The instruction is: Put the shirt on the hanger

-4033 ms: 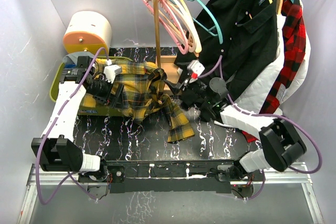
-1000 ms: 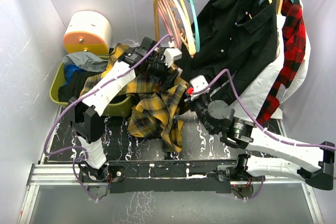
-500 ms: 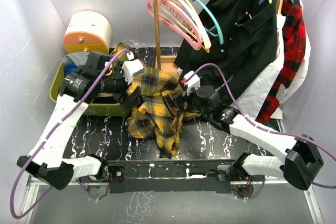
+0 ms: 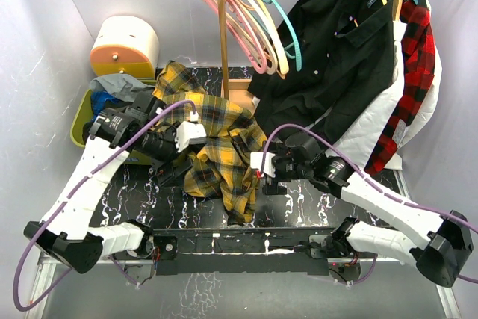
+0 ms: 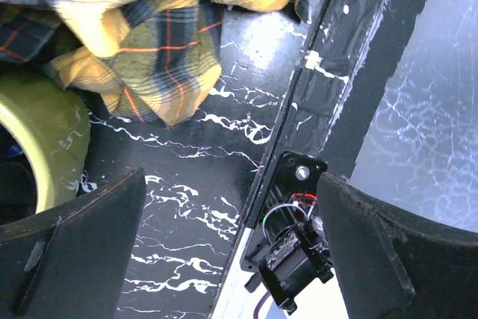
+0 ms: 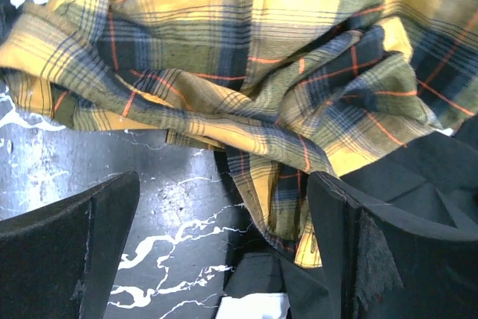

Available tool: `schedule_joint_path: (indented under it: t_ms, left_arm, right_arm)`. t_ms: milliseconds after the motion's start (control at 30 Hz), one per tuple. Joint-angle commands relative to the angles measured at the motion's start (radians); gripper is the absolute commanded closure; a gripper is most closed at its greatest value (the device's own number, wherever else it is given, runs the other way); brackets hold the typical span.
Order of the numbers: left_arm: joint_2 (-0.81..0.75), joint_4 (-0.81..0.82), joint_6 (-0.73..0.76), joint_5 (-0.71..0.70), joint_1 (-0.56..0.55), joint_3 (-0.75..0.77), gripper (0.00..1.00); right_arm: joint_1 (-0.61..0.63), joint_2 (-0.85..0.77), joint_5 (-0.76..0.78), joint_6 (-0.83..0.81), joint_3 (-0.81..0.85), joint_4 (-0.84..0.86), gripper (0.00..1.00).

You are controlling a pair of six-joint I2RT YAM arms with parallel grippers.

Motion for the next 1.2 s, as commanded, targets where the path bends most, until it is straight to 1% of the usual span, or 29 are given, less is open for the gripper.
schedule_joint_path:
  t_ms: [0, 100, 167, 233, 267, 300, 333, 400, 433, 467, 500, 600, 667, 767, 933, 1033, 1167]
  left_arm:
    - [-0.001, -0.043, 0.024, -0.045, -0.106, -0.042, 0.06]
    - [0.016, 0.009, -0.015, -0.088, -0.21, -0.063, 0.06]
    - [0.038, 0.038, -0.034, -0.106, -0.284, -0.06, 0.05]
    - [0.058, 0.071, -0.036, -0.106, -0.333, -0.065, 0.04]
    - [0.069, 0.09, -0.035, -0.106, -0.353, -0.072, 0.04]
    - [0.079, 0.117, -0.04, -0.109, -0.373, -0.083, 0.03]
    - [0.09, 0.157, -0.043, -0.109, -0.392, -0.101, 0.03]
    - [0.109, 0.207, -0.052, -0.108, -0.432, -0.127, 0.03]
    - [0.118, 0.229, -0.057, -0.111, -0.452, -0.141, 0.03]
    - [0.125, 0.257, -0.062, -0.116, -0.469, -0.155, 0.03]
    - [0.122, 0.294, -0.068, -0.123, -0.478, -0.175, 0.03]
    - [0.082, 0.457, -0.089, -0.145, -0.485, -0.252, 0.03]
    - [0.061, 0.57, -0.11, -0.15, -0.485, -0.298, 0.03]
    - [0.061, 0.727, -0.163, -0.144, -0.485, -0.351, 0.03]
    - [0.135, 0.891, -0.261, -0.131, -0.5, -0.366, 0.03]
    - [0.188, 0.94, -0.262, -0.143, -0.528, -0.358, 0.03]
    - [0.242, 0.927, -0.172, -0.18, -0.581, -0.358, 0.03]
  right_arm:
    - [0.016, 0.06, -0.02, -0.159, 0.041, -0.029, 0.02]
    - [0.038, 0.158, 0.011, -0.222, 0.081, -0.052, 0.03]
    - [0.046, 0.198, 0.013, -0.244, 0.082, 0.0, 0.03]
    - [0.047, 0.234, 0.021, -0.247, 0.07, 0.083, 0.03]
    - [0.047, 0.255, 0.038, -0.25, 0.061, 0.125, 0.05]
    - [0.043, 0.282, 0.05, -0.249, 0.053, 0.167, 0.1]
    - [0.031, 0.301, 0.043, -0.235, 0.049, 0.212, 0.19]
    - [-0.015, 0.314, -0.02, -0.184, 0.028, 0.32, 0.47]
    - [-0.045, 0.308, -0.036, -0.152, 0.008, 0.39, 0.59]
    - [-0.061, 0.3, -0.049, -0.129, -0.012, 0.444, 0.66]
    - [-0.077, 0.293, -0.061, -0.109, -0.026, 0.475, 0.72]
    - [-0.124, 0.28, -0.096, -0.037, -0.052, 0.521, 0.89]
    - [-0.142, 0.26, -0.109, 0.019, -0.087, 0.569, 0.92]
    - [-0.146, 0.231, -0.126, 0.082, -0.141, 0.634, 0.92]
    - [-0.165, 0.193, -0.132, 0.154, -0.197, 0.704, 0.92]
    - [-0.199, 0.178, -0.156, 0.212, -0.226, 0.761, 0.92]
    - [-0.242, 0.173, -0.151, 0.281, -0.25, 0.846, 0.92]
